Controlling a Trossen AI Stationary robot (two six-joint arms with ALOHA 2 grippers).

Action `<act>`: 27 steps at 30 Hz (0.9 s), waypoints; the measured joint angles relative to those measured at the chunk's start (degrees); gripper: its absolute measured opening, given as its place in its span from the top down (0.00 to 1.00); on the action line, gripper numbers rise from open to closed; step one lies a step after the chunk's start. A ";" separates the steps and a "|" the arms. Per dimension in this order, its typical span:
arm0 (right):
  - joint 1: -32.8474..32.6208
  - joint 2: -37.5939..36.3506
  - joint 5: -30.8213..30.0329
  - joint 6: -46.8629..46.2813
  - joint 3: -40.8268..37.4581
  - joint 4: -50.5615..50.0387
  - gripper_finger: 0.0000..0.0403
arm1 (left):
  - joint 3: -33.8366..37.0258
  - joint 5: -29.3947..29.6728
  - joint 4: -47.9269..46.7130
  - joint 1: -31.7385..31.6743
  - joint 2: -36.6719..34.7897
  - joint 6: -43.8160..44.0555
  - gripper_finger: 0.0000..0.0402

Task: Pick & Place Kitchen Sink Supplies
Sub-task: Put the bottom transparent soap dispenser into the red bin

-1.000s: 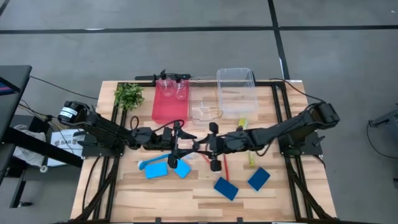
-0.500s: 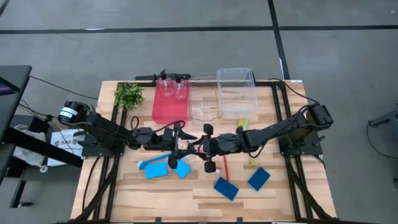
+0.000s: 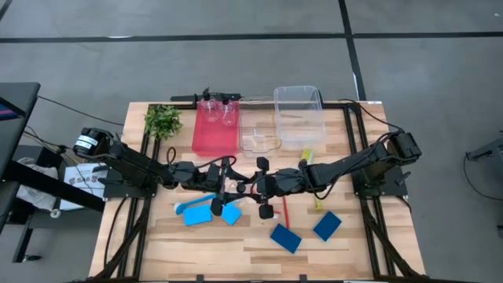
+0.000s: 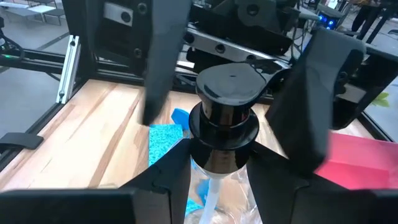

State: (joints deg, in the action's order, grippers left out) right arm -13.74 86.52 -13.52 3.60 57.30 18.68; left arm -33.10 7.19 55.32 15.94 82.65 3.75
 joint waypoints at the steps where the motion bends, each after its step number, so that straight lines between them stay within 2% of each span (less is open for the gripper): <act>1: 0.00 0.00 0.01 0.00 0.00 0.04 0.66 | 0.00 -0.88 -0.04 0.02 0.00 -0.02 0.37; 8: 0.00 -0.01 0.16 0.00 0.00 0.63 0.66 | 0.00 -2.63 -0.21 0.02 0.00 -1.57 0.37; 17: 0.07 -0.01 0.14 -0.02 0.00 0.62 0.66 | 0.00 0.70 -0.07 0.02 0.00 -1.60 0.38; 27: 0.04 -0.01 0.20 -0.03 0.00 0.61 0.66 | 0.02 1.89 0.23 0.00 0.00 -1.99 0.55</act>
State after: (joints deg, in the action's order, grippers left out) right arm -13.69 86.51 -13.32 3.56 57.30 19.29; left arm -33.08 9.08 55.56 15.94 82.65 1.76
